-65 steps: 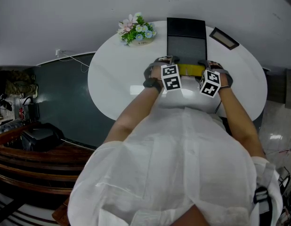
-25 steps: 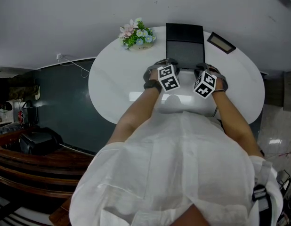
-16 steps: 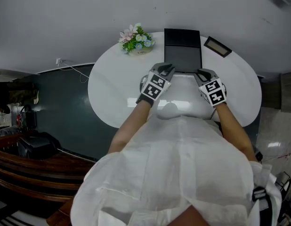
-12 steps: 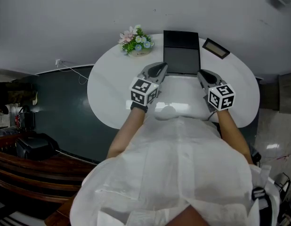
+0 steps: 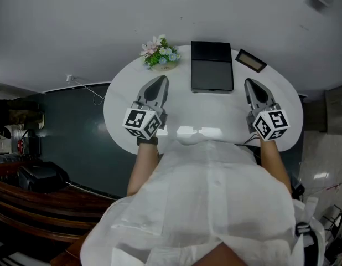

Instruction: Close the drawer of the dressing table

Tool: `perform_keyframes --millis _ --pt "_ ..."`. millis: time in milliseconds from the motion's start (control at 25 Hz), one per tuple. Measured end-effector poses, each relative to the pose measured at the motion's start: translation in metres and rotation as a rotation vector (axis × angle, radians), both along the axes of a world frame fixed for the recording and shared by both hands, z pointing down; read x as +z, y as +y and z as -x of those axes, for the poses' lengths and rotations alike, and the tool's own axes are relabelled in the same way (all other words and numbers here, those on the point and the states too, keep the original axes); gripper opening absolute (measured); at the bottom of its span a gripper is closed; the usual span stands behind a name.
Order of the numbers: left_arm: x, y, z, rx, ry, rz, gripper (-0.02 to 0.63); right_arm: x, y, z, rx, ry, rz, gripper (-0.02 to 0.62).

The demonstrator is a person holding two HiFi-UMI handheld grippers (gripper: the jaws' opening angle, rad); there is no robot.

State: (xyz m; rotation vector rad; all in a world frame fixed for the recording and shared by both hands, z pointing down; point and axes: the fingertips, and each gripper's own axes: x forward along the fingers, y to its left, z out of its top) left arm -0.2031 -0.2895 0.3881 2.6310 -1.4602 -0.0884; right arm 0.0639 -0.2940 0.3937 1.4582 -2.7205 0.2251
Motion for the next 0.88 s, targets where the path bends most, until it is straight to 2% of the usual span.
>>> perform_keyframes --millis 120,360,760,880 --pt "0.004 0.012 0.016 -0.03 -0.034 0.007 0.022 0.0 0.003 -0.006 0.015 0.068 -0.009 0.009" --pt "0.01 0.028 0.035 -0.077 -0.049 0.029 0.023 0.002 0.005 -0.006 0.028 0.079 -0.002 0.009" --pt "-0.001 0.043 0.038 -0.06 -0.031 0.007 0.023 -0.001 0.027 0.021 -0.01 0.127 -0.016 0.009" --pt "0.005 0.03 0.026 -0.057 -0.018 0.024 0.023 0.007 0.013 0.012 -0.016 0.141 0.001 0.009"
